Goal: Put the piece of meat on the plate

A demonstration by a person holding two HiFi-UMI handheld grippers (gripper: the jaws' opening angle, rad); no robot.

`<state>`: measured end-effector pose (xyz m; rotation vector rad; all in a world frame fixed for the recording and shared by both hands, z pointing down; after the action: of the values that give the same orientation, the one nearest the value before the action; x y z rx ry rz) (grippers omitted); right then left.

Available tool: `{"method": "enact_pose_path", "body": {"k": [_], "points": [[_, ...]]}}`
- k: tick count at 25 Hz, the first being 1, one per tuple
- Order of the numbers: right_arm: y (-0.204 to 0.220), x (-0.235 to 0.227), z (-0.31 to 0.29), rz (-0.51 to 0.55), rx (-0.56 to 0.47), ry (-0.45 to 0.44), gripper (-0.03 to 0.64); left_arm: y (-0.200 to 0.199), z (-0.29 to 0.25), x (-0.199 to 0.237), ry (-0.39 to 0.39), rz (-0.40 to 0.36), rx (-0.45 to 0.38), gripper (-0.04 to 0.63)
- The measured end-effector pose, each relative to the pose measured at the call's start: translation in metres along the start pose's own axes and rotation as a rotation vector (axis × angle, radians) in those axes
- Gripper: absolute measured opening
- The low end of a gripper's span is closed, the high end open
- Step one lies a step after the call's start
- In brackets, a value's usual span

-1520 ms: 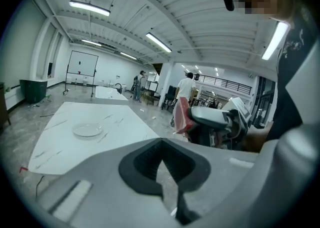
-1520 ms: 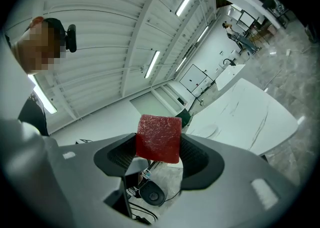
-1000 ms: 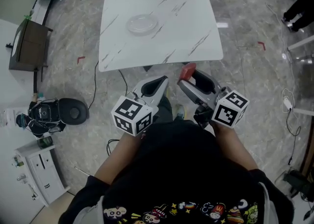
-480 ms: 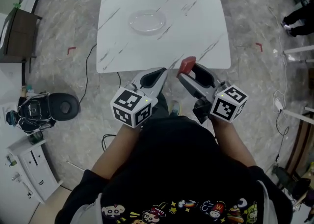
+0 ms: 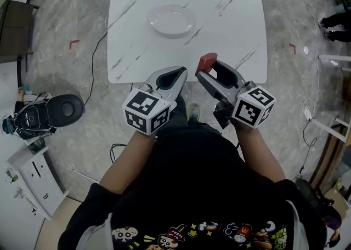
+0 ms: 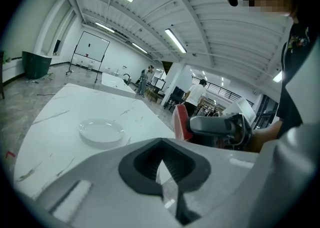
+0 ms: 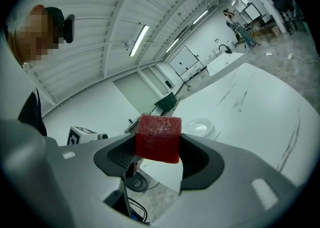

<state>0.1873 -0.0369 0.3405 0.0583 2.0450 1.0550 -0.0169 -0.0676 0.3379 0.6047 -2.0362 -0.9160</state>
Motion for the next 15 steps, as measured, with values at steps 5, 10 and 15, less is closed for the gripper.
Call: {"method": "enact_pose_path", "body": {"k": [5, 10, 15], "points": [[-0.007, -0.023, -0.033, 0.055, 0.052, 0.045, 0.293, 0.000, -0.001, 0.029, -0.025, 0.024, 0.024, 0.000], [-0.013, -0.049, -0.073, 0.095, 0.118, 0.067, 0.293, 0.006, -0.005, 0.059, -0.042, 0.052, 0.049, 0.000], [-0.012, -0.070, -0.119, 0.187, 0.208, 0.088, 0.293, 0.011, -0.007, 0.078, -0.039, 0.082, 0.058, 0.000]]}}
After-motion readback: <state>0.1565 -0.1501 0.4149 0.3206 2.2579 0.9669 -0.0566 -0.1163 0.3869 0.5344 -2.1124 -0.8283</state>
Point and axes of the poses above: the fingertips, and each gripper's own axes: z backward along the fingers, x to its left, y out of its underside, the point moved 10 cm from there along z, backward along the fingers, and after that the axes turned 2 degrees about z, right-handed, at the moved point
